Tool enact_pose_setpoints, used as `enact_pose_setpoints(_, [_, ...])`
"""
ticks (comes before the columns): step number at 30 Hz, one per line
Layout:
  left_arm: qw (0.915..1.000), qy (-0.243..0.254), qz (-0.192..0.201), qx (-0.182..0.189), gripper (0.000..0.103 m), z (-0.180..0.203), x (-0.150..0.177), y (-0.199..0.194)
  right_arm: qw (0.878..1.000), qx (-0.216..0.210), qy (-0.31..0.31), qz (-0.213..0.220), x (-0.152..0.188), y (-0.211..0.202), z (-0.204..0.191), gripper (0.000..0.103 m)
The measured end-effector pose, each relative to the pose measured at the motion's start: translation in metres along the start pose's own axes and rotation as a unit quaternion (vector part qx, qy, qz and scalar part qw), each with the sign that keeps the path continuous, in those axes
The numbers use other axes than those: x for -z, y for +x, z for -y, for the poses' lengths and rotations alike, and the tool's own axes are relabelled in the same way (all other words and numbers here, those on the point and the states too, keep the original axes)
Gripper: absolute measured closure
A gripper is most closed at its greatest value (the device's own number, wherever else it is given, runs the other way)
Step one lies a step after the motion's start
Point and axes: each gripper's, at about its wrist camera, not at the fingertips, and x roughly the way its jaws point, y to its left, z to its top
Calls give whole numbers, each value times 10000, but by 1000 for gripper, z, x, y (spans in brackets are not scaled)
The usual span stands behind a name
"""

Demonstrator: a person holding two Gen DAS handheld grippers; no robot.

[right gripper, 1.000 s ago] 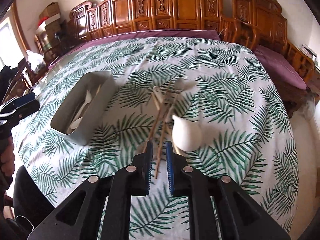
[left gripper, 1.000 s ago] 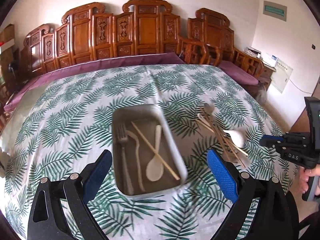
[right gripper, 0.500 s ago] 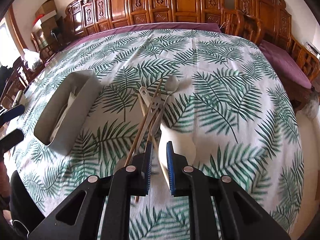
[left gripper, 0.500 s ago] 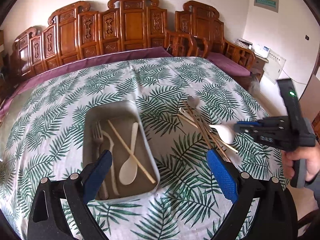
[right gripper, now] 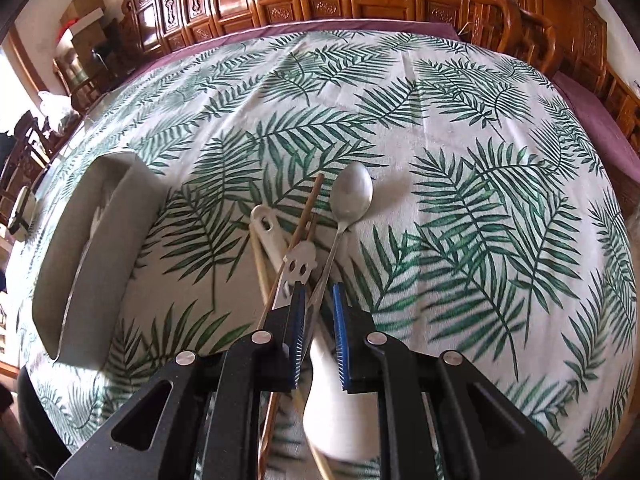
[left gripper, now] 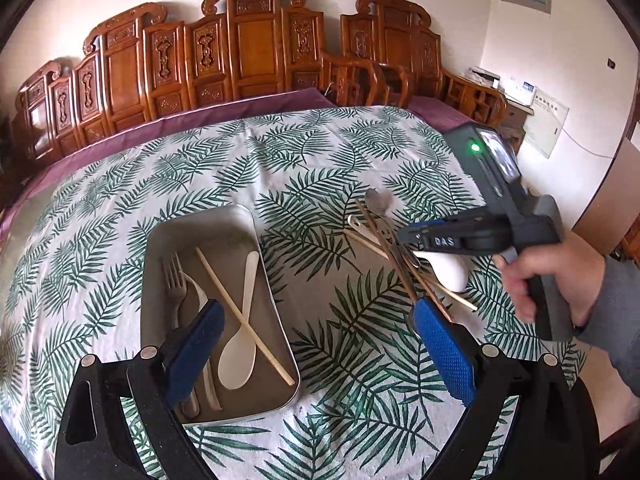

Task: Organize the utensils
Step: 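Close the right gripper on chopsticks and a metal spoon, then lift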

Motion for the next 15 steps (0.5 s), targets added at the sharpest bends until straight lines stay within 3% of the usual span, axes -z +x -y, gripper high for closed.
enact_pose_setpoints(15, [10000,21,-50,30,11,5,3,6,9992,271,-32,-300,-23,25,0,90])
